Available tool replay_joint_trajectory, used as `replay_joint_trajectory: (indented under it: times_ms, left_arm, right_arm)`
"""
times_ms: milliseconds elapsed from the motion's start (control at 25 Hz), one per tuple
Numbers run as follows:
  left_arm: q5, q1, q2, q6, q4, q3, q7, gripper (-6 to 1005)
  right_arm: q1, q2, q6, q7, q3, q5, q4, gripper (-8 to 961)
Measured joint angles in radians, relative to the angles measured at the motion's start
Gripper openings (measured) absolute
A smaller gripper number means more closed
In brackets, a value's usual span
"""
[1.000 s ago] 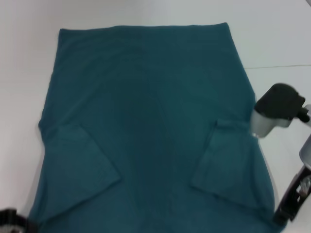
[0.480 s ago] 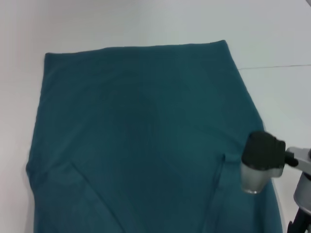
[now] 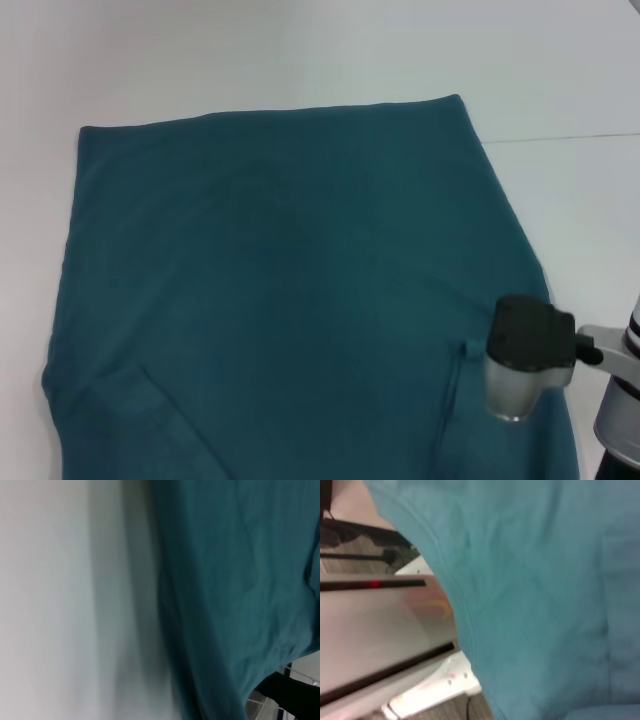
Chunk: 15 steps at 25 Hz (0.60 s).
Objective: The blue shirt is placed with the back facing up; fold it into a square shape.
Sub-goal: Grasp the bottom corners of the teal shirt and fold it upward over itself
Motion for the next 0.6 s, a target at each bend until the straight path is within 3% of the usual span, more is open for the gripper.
replay_joint_trajectory:
  times_ms: [280, 600]
  left_arm:
    - [-0.141, -0.030, 0.032, 0.004, -0.004, -0.108, 0.012, 26]
    - [-0.220, -0.106, 0.088, 0.006, 0.010, -0.198, 0.025, 26]
  right_arm:
    - [0.028, -0.001, 0.005, -0.092, 0.240, 0.025, -0.029, 42]
    - [0.082, -0.072, 0.006, -0.151, 0.558, 0.040, -0.040, 41]
